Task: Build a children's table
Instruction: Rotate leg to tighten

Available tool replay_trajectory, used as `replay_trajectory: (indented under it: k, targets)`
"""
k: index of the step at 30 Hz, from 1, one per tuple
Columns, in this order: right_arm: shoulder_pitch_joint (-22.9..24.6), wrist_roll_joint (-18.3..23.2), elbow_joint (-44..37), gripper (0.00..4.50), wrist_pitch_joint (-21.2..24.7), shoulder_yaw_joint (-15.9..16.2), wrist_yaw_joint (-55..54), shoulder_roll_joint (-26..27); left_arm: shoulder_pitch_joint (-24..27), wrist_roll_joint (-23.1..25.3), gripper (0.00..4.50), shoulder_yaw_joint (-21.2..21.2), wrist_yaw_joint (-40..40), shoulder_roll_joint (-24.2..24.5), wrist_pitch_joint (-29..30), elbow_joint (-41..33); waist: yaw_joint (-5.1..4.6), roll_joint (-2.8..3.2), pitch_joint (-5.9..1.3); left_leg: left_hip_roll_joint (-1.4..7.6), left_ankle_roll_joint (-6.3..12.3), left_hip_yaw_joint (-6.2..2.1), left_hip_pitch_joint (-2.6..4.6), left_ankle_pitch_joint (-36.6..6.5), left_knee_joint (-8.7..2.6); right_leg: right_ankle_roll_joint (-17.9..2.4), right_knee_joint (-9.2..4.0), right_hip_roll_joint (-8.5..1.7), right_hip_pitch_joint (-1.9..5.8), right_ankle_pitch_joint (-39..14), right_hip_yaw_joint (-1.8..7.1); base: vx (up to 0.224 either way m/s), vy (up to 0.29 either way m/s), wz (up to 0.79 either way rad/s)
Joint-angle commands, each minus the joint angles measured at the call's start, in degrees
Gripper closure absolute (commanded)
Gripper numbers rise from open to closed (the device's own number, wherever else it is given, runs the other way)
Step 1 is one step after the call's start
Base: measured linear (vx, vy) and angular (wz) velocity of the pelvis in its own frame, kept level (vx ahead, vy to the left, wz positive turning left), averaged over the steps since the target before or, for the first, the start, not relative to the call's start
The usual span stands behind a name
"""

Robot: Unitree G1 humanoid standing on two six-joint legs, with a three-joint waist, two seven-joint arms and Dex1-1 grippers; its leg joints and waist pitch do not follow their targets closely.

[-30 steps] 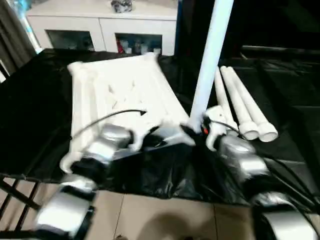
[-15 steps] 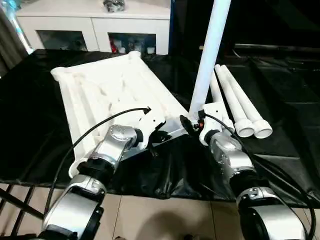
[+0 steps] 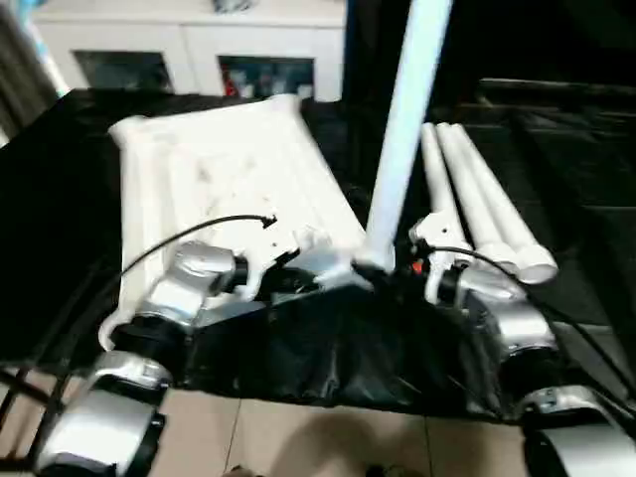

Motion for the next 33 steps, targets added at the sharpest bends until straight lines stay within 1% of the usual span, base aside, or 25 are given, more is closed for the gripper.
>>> replay_trajectory:
  k: [1,2,3,4,5,8,12,13,16,18,19,20,21,22,23,24,25,26,27,28,29,31,32,33]
  targets:
    - [0.1,0.3,-0.8,0.75,1.8,3.2,5.6,0.0,-0.9,-1.3,4.5,-1.7,-3.6,-0.3,-1.2,-1.7,0.09,-0.48,-4.22,1.62,5.45,-0.26,0.47,-10.9,-3.59,-14.7,-3.36,-3.06,3.63,-12.7,2.85,0.0,0.0,0.0]
    - [0.1,0.3,-0.8,0.75,1.8,3.2,5.6,0.0,-0.9,-1.3,4.5,-1.7,-3.6,-0.3,-1.2,-1.7,0.16,-0.43,-4.09,1.64,4.56,-0.34,0.48,-11.7,-3.74,-13.8,-3.55,-3.1,3.64,-15.0,2.87,0.0,0.0,0.0]
    - [-0.1,0.0,-0.5,0.92,2.1,3.4,6.6,-0.4,-1.1,-1.3,4.5,-1.8,-4.5,0.1,-1.0,-1.5,0.15,-0.52,-3.99,1.63,4.17,-0.33,0.51,-12.1,-3.79,-13.4,-3.73,-3.12,3.57,-16.2,2.88,0.0,0.0,0.0]
    - [-0.4,-0.3,-0.2,0.92,2.1,3.6,7.2,-0.7,-1.3,-1.3,4.5,-1.9,-5.0,0.3,-1.2,-1.2,0.18,-0.57,-3.96,1.62,3.78,-0.35,0.64,-12.5,-3.82,-13.0,-3.85,-3.13,3.53,-17.3,2.89,0.0,0.0,0.0]
    - [-0.5,-0.5,-0.3,0.95,2.4,4.1,8.1,-1.2,-1.4,-1.2,4.5,-2.0,-5.7,0.6,-1.3,-1.1,0.2,-0.54,-3.95,1.6,3.01,-0.45,0.69,-12.9,-3.91,-12.1,-4.04,-3.22,3.57,-19.3,2.94,0.0,0.0,0.0]
    - [-0.5,-0.3,-0.7,1.32,3.1,4.4,8.8,-1.5,-1.7,-1.2,4.5,-1.7,-5.9,0.7,-1.4,-0.7,0.25,-0.72,-4.04,1.54,2.95,-0.4,0.63,-12.0,-3.83,-11.9,-3.93,-3.18,3.57,-18.6,3.03,0.0,0.0,0.0]
    - [-0.3,0.4,-1.9,1.49,4.3,4.5,9.5,-1.4,-2.0,-1.7,4.5,-1.3,-6.5,0.8,-1.1,-0.4,0.45,-0.81,-4.24,1.49,3.49,-0.44,0.33,-9.8,-3.69,-12.0,-3.54,-3.17,3.72,-16.5,3.01,0.0,0.0,0.0]
    - [0.2,0.5,-2.6,1.68,4.8,4.8,9.8,-1.2,-2.0,-1.9,4.5,-1.1,-6.1,0.8,-0.9,-0.3,0.52,-0.86,-4.27,1.44,3.69,-0.45,0.23,-9.1,-3.66,-12.1,-3.42,-3.12,3.8,-15.6,2.98,0.0,0.0,0.0]
    - [0.9,0.7,-2.9,1.72,5.1,4.6,9.2,-0.4,-1.9,-2.2,4.5,-0.5,-4.5,0.3,-0.2,-0.3,0.66,-0.78,-4.32,1.48,3.91,-0.41,0.26,-8.7,-3.59,-12.5,-3.34,-3.14,3.69,-14.6,2.97,0.0,0.0,0.0]
    - [1.0,0.5,-1.6,1.75,4.3,3.1,4.5,1.4,-2.1,-2.0,4.5,0.4,-0.9,-0.8,0.9,-0.1,0.72,-0.73,-4.26,1.48,3.66,-0.41,0.3,-9.0,-3.63,-12.4,-3.41,-3.18,3.66,-15.1,2.96,0.0,0.0,0.0]
    - [0.7,0.1,-0.4,1.75,3.3,1.9,0.1,2.8,-2.4,-1.6,4.5,1.0,2.1,-1.7,1.9,0.3,0.6,-0.67,-4.19,1.53,2.95,-0.39,0.42,-9.3,-3.69,-12.1,-3.49,-3.23,3.43,-16.0,3.06,0.0,0.0,0.0]
    - [0.6,0.4,0.7,1.76,3.0,0.0,-5.0,4.8,-2.9,-1.0,4.5,1.7,6.2,-2.9,2.9,0.8,0.43,-0.84,-4.09,1.32,2.13,-0.47,0.49,-10.5,-3.78,-11.5,-3.88,-3.32,3.5,-18.5,2.96,0.0,0.0,0.0]
    - [0.5,0.7,1.1,1.76,3.4,-1.0,-7.9,6.0,-3.1,-0.5,4.5,2.1,8.7,-3.7,3.4,1.1,0.29,-0.79,-3.98,1.26,1.69,-0.51,0.53,-10.9,-3.83,-11.0,-4.08,-3.36,3.44,-20.1,2.97,0.0,0.0,0.0]
    - [0.4,0.5,1.5,1.76,3.5,-1.5,-10.1,6.8,-3.5,0.0,4.5,2.4,11.2,-4.3,3.8,1.5,0.2,-0.91,-3.95,1.13,1.09,-0.66,0.67,-11.8,-3.94,-9.7,-4.5,-3.33,3.49,-23.0,2.84,0.0,0.0,0.0]
    - [0.3,0.3,2.1,1.77,3.1,-1.9,-12.6,7.7,-3.8,0.4,4.5,2.7,13.6,-5.1,4.4,1.8,0.22,-0.77,-4.03,1.11,0.93,-0.68,0.74,-11.8,-3.94,-9.5,-4.44,-3.3,3.48,-23.0,2.84,0.0,0.0,0.0]
    - [0.0,-0.5,3.8,1.77,2.6,-2.6,-18.1,9.7,-4.6,0.7,4.5,3.6,18.5,-7.0,5.8,2.5,-0.05,-0.78,-3.94,1.14,0.88,-0.62,0.72,-11.9,-3.98,-9.4,-4.57,-3.29,3.29,-22.9,2.95,0.0,0.0,0.0]
    - [-0.2,-0.9,4.6,1.78,2.5,-2.8,-20.7,10.6,-4.9,0.8,4.5,4.0,20.6,-7.9,6.5,2.7,-0.32,-0.86,-3.85,0.94,0.61,-0.68,0.81,-12.8,-3.98,-9.2,-4.79,-3.25,3.33,-24.2,2.77,0.0,0.0,0.0]
    - [-0.4,-1.6,5.5,1.78,2.1,-2.8,-23.3,11.3,-5.2,0.7,4.5,4.4,22.3,-8.7,7.2,2.8,-0.67,-0.89,-3.84,0.83,0.61,-0.67,0.74,-13.0,-3.95,-8.9,-4.93,-3.21,3.28,-25.1,2.73,0.0,0.0,0.0]
    - [-0.7,-2.2,6.4,1.78,1.8,-2.8,-25.5,12.1,-5.3,0.8,4.5,4.3,23.6,-9.6,7.7,2.8,-0.78,-0.94,-3.85,0.81,0.84,-0.73,0.76,-13.2,-3.95,-8.7,-5.04,-3.2,3.32,-25.6,2.66,0.0,0.0,0.0]
    - [-1.1,-2.7,7.5,1.78,1.7,-2.9,-28.1,13.1,-5.5,0.9,4.5,4.4,25.2,-10.5,8.0,2.8,-0.87,-0.73,-3.82,0.72,1.26,-0.65,0.74,-13.5,-3.89,-8.3,-5.3,-3.18,3.23,-26.3,2.69,0.0,0.0,0.0]
    - [-1.8,-3.1,9.0,1.78,2.1,-3.2,-31.7,14.2,-5.7,1.1,4.5,4.4,26.9,-11.5,8.3,3.0,-0.96,-0.77,-3.81,0.76,1.34,-0.71,0.68,-13.6,-3.93,-8.2,-5.25,-3.19,3.22,-26.3,2.69,0.0,0.0,0.0]
    - [-3.3,-4.1,11.6,1.78,1.6,-4.2,-39.0,16.5,-5.9,1.5,4.5,4.4,29.9,-13.4,8.2,3.2,-1.33,-0.15,-3.75,0.71,0.7,-0.84,0.82,-14.8,-4.04,-8.0,-5.42,-3.02,3.08,-27.3,2.51,0.0,0.0,0.0]
    - [-4.1,-4.5,12.5,1.78,1.5,-4.5,-41.0,17.5,-5.8,1.9,4.5,4.0,30.3,-14.0,7.7,3.0,-1.42,-0.09,-3.76,0.65,0.64,-0.88,0.9,-15.3,-4.03,-7.7,-5.62,-3.01,3.08,-27.5,2.41,0.0,0.0,0.0]
    - [-4.2,-4.8,12.7,1.78,1.2,-4.5,-41.3,17.7,-5.7,2.0,4.5,3.9,30.3,-14.2,7.6,2.9,-1.51,-0.16,-3.78,0.68,0.68,-0.86,0.88,-15.6,-4.06,-7.7,-5.61,-2.98,3.05,-27.4,2.45,0.0,0.0,0.0]
